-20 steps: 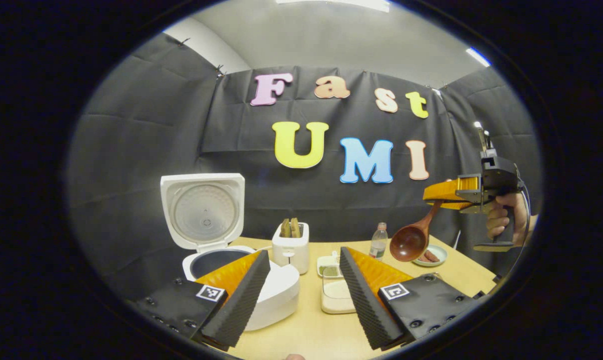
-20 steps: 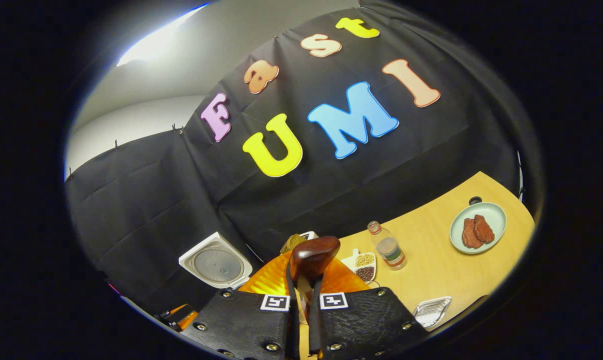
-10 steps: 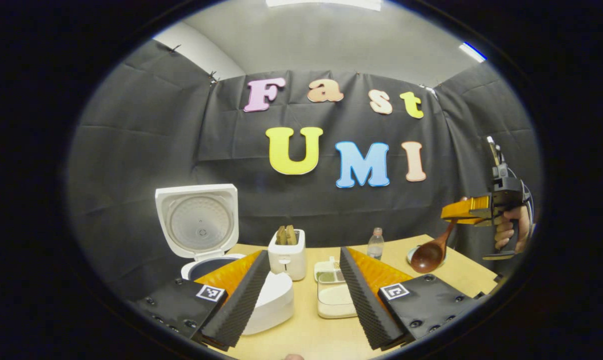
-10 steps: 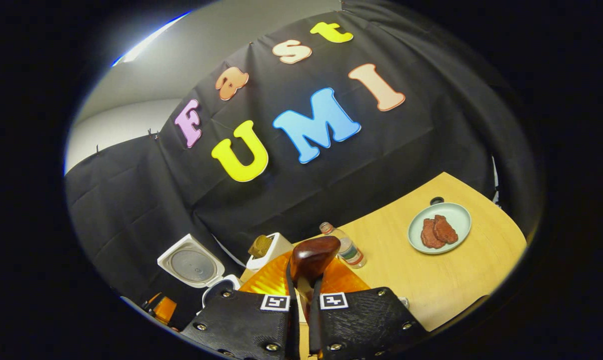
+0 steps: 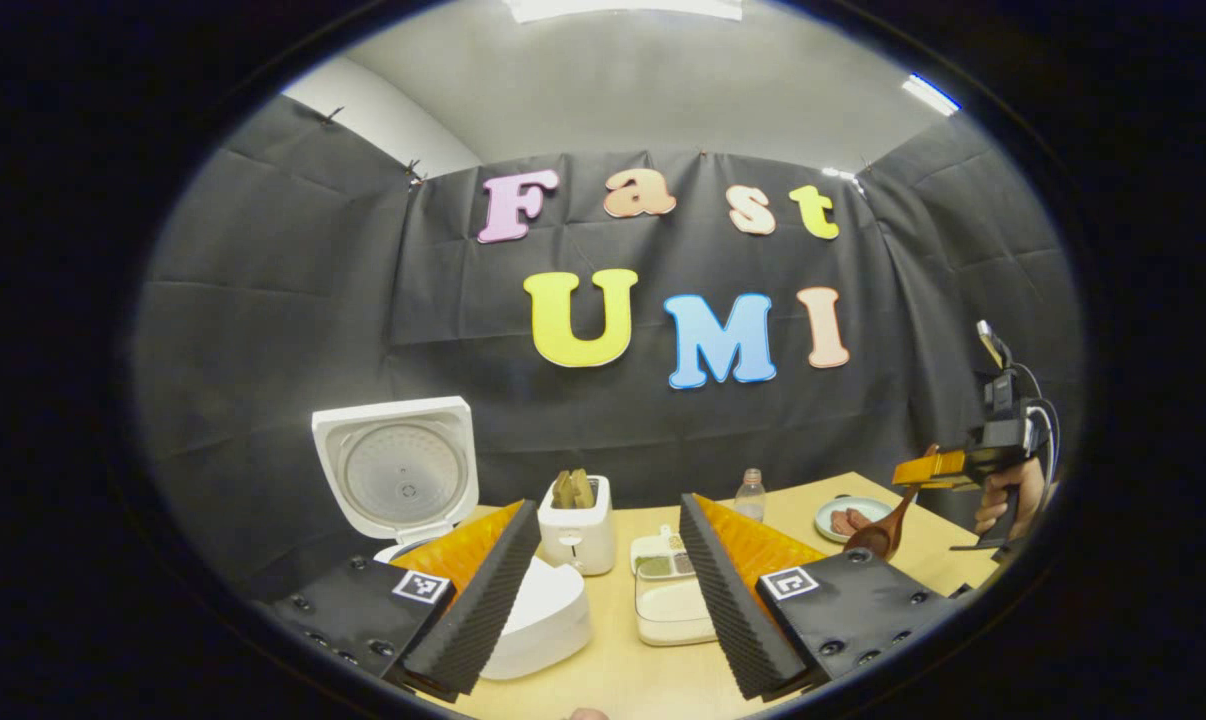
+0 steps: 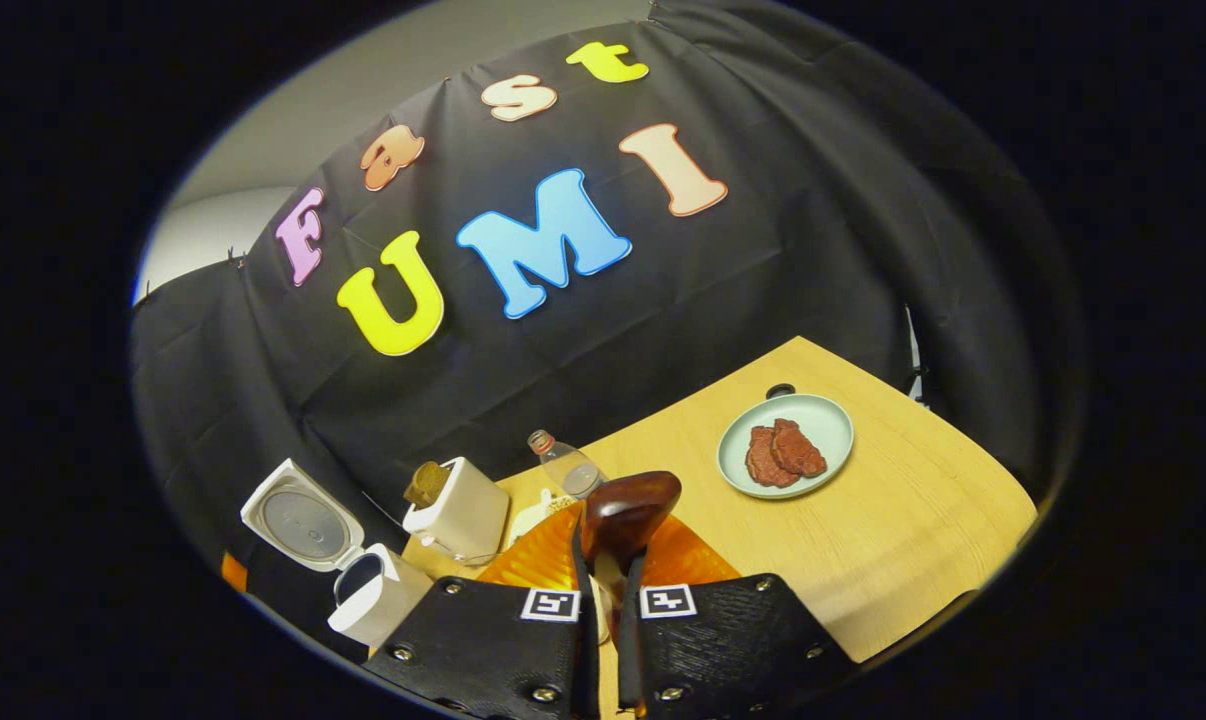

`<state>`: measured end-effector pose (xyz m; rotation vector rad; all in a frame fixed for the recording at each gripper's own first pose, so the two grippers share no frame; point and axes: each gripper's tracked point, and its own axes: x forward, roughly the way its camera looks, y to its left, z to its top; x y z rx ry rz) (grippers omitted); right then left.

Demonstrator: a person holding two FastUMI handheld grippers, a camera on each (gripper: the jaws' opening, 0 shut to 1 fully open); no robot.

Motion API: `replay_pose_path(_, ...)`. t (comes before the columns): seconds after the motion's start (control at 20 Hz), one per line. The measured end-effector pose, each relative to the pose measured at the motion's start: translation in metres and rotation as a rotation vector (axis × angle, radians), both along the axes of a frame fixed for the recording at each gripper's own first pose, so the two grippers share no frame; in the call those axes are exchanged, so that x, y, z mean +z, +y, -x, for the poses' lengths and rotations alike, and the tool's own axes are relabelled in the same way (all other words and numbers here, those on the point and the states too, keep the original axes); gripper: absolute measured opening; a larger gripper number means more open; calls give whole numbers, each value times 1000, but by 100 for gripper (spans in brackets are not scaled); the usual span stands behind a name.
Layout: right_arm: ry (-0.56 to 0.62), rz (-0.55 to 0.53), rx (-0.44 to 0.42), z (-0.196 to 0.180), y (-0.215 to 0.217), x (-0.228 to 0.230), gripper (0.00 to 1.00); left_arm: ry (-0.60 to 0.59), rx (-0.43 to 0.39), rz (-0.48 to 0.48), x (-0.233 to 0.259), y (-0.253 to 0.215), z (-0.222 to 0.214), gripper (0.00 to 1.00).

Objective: Close the left gripper, press the button to open the rice cooker; take a wooden spoon from the chopstick holder with the right hand, scoop a spoonful of rice and pour it into the rice cooker, then put the wooden spoon back into the chopstick holder.

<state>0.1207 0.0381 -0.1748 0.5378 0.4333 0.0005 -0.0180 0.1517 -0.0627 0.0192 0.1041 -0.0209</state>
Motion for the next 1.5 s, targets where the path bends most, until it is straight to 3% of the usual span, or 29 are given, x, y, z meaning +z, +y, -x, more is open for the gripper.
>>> replay_pose_path(0.2, 76, 72, -8, 1, 1, -39, 7, -2, 8, -5, 9, -6, 5, 97)
replay_pose_path(0.6, 165, 114, 77, -7, 23, -93, 8, 24, 71, 13, 5, -9, 8, 97)
replay_pose_path(0.85, 109, 181, 159, 6, 9, -93, 9, 30, 88, -5, 8, -21, 7, 97)
replay_pose_path(1.0, 88, 269, 209, 16, -1, -93, 25, 25, 82, 4, 10, -32, 1, 96)
replay_pose_path(1.15, 63, 394, 159, 26, -36, -83, 98, 22, 71, 18, 11, -44, -4, 96)
replay_pose_path(1.35, -98, 455, 103, 44, -63, -8, 98, 19, 47, 19, 13, -56, -13, 97)
replay_pose_path(1.5, -205, 439, 64, 50, -67, 57, 98, 17, 31, 11, 15, -61, -17, 96)
